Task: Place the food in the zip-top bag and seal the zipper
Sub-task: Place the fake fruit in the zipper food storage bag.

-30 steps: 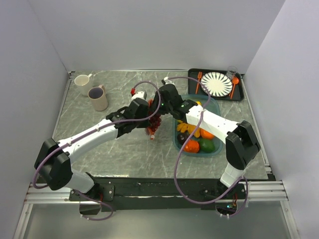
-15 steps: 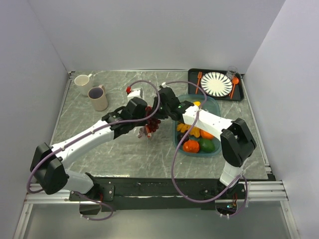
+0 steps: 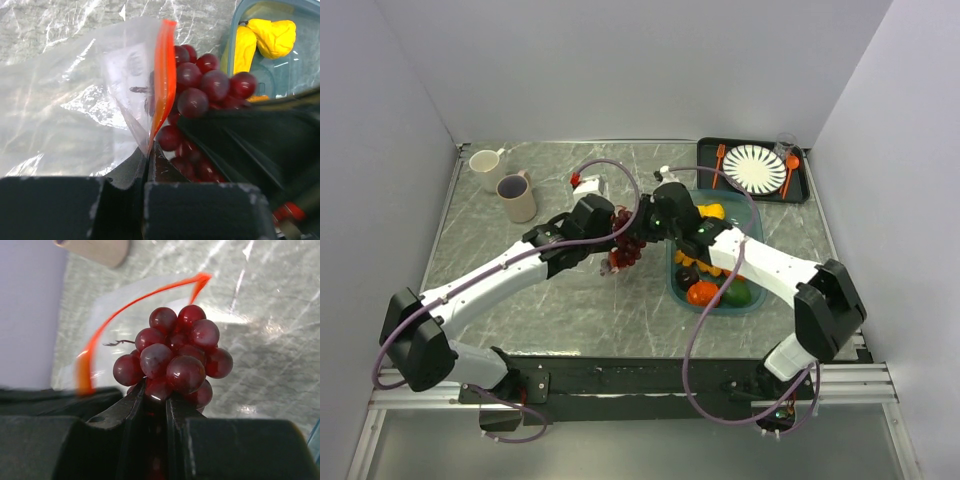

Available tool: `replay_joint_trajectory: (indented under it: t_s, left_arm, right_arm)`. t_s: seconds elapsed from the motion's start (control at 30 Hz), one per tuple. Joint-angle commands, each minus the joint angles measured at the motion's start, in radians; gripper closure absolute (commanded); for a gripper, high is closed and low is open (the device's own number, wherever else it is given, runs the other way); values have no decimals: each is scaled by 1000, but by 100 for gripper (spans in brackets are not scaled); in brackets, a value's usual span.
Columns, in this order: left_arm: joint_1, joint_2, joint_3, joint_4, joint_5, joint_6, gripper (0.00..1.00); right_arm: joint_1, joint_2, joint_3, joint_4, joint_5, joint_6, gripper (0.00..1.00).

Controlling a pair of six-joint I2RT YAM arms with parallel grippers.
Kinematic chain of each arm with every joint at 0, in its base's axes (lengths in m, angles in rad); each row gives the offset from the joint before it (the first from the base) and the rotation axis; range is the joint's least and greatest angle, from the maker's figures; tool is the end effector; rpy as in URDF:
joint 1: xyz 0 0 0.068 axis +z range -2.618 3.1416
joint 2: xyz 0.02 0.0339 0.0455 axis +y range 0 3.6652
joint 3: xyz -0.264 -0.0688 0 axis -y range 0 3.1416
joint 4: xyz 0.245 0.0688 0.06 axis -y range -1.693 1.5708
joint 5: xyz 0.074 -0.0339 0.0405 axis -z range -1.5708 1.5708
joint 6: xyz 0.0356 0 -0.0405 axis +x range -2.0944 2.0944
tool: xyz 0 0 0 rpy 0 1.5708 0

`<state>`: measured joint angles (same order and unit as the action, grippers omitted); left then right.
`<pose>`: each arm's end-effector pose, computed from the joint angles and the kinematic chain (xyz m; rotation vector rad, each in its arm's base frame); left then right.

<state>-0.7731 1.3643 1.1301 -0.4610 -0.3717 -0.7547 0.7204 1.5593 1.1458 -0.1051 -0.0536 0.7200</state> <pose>0.2240 -0.2005 0.3048 -0.1761 2.2362 -0.4201 0.2697 0.2393 0.2797 -0.0351 2.2263 0.8975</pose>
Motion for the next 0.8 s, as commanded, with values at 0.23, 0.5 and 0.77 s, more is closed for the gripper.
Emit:
replay_joint_trajectory:
  t_s: [0.23, 0.5, 0.77]
  left_arm:
    - [3, 53, 82, 35, 17, -31, 99]
    - [3, 47, 82, 55, 68, -32, 99]
    - [3, 41, 85, 70, 88, -43, 99]
  right_arm:
    - [17, -171, -166, 223, 125, 85, 100]
    - [19, -188, -120, 205, 334, 87, 100]
    - [17, -173, -121, 280, 431, 85, 100]
